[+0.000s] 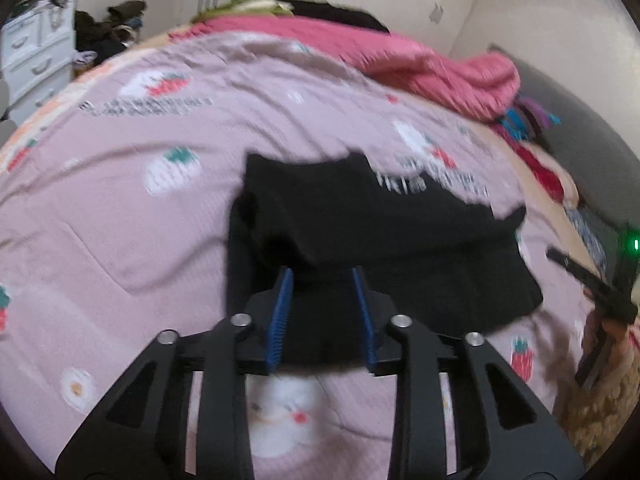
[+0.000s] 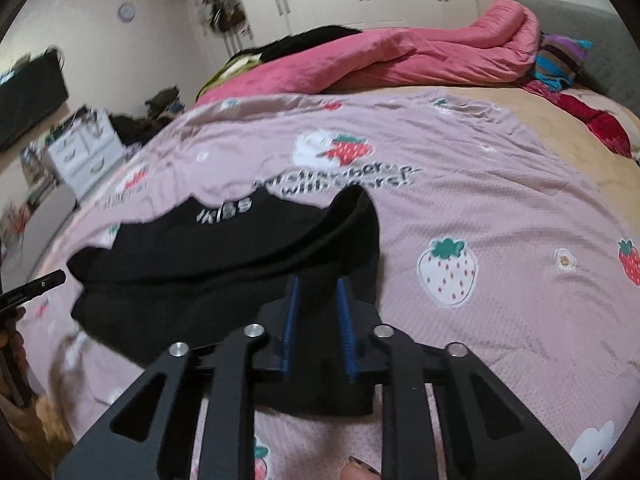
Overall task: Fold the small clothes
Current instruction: 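Lower the hem onto the collar and open both tools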
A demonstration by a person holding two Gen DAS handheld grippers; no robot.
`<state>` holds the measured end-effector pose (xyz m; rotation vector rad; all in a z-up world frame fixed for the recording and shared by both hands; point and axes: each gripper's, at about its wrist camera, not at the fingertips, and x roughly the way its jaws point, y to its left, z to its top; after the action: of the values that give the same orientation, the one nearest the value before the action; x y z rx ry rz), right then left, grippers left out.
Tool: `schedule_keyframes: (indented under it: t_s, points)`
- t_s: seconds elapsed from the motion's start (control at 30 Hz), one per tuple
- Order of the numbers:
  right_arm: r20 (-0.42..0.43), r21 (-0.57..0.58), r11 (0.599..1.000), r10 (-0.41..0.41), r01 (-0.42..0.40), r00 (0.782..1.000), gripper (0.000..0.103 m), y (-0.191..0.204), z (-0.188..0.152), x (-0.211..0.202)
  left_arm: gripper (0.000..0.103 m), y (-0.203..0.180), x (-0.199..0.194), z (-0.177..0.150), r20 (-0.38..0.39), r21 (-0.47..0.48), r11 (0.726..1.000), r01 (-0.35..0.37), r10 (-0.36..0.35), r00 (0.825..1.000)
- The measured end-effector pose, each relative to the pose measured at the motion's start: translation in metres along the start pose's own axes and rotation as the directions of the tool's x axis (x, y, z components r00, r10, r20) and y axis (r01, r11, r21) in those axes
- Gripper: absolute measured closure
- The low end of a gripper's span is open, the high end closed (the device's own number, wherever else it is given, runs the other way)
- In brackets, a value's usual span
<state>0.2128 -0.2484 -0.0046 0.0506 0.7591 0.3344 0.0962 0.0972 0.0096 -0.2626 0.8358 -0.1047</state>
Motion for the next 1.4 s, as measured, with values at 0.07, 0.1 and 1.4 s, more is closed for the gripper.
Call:
schedule_keyframes:
  t_s: [0.07,0.1,1.4]
  points:
    - [-0.022,0.001,1.000,0.004,-0.004,1.000,0.086,0.002,0.000,0.010,0.084,-0.009,0.015,-0.009,-0.044,0.037,0.999,-0.007,0.008,0.999]
    - [-0.032,0.001,1.000,0.003,-0.003,0.999,0.086,0.003,0.000,0.014,0.084,-0.012,0.021,-0.013,-0.060,0.048,0.999,-0.013,0.016,0.998]
    - [-0.109,0.006,0.993,-0.118,0.120,0.987,0.058,-0.026,0.065,0.110,0.060,0.063,0.086,0.074,-0.007,-0.156,0.987,-0.047,0.046,0.999]
